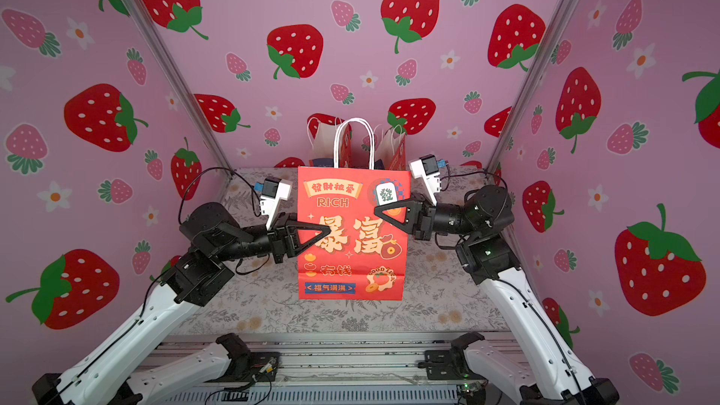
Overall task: Put away the paper bag
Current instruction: Press the paper bag.
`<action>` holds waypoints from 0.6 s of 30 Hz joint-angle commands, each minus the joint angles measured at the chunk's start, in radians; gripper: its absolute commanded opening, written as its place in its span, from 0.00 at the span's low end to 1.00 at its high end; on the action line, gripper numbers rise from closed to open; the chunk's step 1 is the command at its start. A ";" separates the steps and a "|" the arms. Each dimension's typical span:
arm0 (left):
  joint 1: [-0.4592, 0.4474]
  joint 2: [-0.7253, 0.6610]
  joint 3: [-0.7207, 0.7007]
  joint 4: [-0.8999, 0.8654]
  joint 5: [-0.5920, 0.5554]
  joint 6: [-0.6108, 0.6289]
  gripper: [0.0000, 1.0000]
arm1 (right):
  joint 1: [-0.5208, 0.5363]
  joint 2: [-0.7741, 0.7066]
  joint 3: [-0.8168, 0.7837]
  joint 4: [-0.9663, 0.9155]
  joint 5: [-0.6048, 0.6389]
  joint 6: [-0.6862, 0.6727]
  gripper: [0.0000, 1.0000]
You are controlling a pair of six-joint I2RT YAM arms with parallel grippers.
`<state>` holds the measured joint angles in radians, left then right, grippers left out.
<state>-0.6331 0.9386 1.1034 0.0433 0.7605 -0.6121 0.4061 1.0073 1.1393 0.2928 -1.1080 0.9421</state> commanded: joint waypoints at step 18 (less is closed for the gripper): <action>-0.002 -0.096 0.003 -0.025 -0.132 0.017 0.00 | 0.019 -0.016 0.043 -0.265 -0.108 -0.226 0.67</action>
<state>-0.6350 0.8574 1.1034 -0.0200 0.6624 -0.6022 0.4137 1.0096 1.1568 0.0475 -1.1782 0.7479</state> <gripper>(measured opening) 0.047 0.668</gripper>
